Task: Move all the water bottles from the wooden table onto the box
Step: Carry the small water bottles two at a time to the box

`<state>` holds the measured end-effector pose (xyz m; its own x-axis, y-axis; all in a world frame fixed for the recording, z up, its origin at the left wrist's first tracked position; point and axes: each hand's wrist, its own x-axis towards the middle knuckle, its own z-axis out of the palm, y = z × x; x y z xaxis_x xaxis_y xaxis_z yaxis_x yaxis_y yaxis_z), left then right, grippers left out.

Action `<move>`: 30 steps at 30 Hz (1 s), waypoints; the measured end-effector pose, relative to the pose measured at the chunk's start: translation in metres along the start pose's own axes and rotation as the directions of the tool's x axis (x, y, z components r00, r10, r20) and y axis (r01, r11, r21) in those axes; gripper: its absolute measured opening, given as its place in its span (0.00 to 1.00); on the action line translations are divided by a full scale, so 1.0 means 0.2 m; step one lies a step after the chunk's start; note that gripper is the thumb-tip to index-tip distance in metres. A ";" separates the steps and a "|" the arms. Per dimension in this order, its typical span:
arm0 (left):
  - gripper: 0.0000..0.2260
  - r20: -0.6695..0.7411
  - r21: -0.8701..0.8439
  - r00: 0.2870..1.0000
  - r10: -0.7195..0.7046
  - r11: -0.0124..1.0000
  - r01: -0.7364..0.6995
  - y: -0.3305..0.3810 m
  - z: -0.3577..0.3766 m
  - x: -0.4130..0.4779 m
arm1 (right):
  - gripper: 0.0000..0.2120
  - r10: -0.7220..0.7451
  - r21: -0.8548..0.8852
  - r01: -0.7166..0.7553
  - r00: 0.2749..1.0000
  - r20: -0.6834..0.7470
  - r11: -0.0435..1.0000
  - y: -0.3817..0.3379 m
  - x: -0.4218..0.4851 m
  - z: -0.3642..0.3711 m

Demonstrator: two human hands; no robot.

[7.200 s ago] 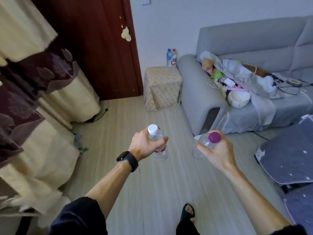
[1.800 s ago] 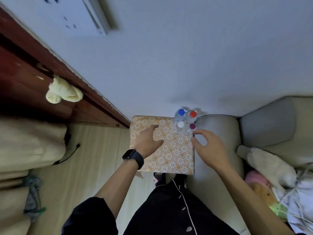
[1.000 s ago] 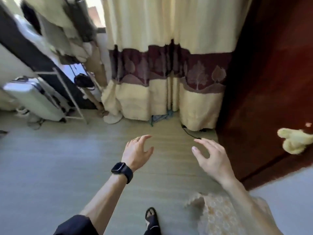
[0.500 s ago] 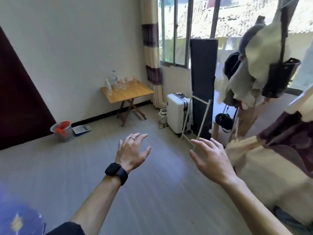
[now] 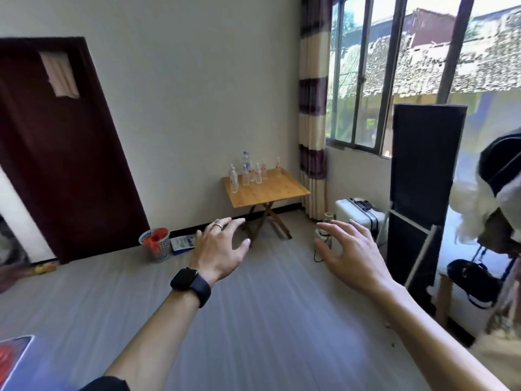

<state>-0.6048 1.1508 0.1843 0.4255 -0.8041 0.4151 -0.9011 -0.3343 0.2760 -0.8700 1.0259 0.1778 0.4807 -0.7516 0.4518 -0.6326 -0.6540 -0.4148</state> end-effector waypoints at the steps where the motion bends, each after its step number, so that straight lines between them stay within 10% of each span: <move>1: 0.23 -0.006 0.006 1.000 -0.009 1.000 0.009 0.00 0.02 0.08 | 0.23 -0.008 0.016 0.008 1.000 -0.004 1.000 0.02 0.09 0.02; 30: 0.23 -0.058 0.058 0.980 -0.193 0.979 0.196 -0.74 0.85 2.39 | 0.23 -0.129 0.173 0.119 0.991 0.047 0.978 0.42 2.62 1.17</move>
<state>-0.2812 0.7320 0.1937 0.5952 -0.6949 0.4036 -0.8036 -0.5133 0.3013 -0.5292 0.5576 0.1950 0.5861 -0.6640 0.4643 -0.4563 -0.7440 -0.4881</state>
